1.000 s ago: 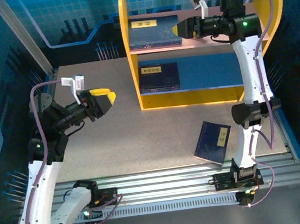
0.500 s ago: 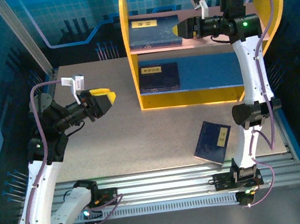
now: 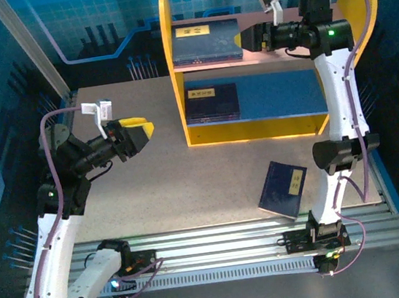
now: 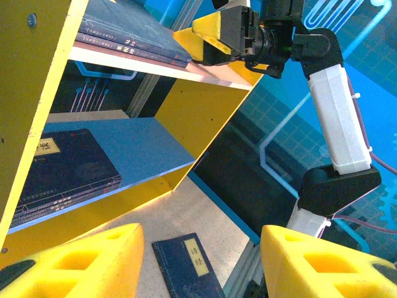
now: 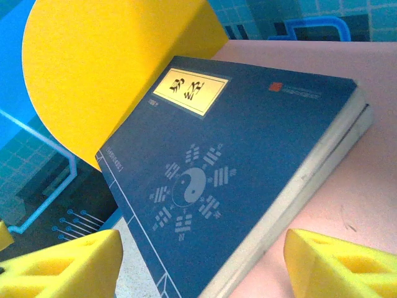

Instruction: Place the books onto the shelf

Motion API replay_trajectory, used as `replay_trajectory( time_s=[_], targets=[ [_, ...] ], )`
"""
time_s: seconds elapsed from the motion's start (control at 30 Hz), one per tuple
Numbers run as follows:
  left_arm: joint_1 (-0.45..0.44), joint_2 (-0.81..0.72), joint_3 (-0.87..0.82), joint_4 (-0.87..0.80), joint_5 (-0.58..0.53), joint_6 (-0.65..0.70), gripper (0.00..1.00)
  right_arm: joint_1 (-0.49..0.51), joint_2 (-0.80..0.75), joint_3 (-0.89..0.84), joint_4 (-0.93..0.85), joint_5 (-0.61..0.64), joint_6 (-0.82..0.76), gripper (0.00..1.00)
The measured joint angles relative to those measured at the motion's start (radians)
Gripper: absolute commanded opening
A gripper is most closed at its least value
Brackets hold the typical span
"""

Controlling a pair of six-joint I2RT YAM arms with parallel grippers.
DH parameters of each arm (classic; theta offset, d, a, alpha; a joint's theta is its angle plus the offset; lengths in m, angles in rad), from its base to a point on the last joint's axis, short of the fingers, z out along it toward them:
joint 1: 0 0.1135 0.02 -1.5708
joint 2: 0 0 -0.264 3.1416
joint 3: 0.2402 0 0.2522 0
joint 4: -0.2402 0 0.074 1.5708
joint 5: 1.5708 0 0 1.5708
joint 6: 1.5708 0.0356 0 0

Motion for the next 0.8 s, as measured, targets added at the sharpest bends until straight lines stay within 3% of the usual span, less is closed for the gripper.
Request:
replay_trajectory(
  time_s=[0.27, 0.53, 0.67, 0.8],
  targets=[
    [0.000, 0.015, 0.003, -0.013, 0.000, 0.000, 0.50, -0.017, -0.124, -0.183, 0.057, 0.047, -0.027, 0.70],
    [-0.026, 0.079, -0.020, -0.053, -0.033, -0.025, 0.52, -0.014, -0.515, -0.647, 0.143, 0.259, -0.017, 0.71],
    [-0.107, 0.116, -0.090, -0.050, -0.071, -0.072, 0.50, 0.018, -0.702, -0.888, 0.109, 0.401, 0.009, 0.72],
    [-0.272, 0.206, -0.191, -0.032, -0.144, -0.122, 0.51, 0.052, -0.907, -1.154, 0.063, 0.529, 0.073, 0.72]
  ],
)
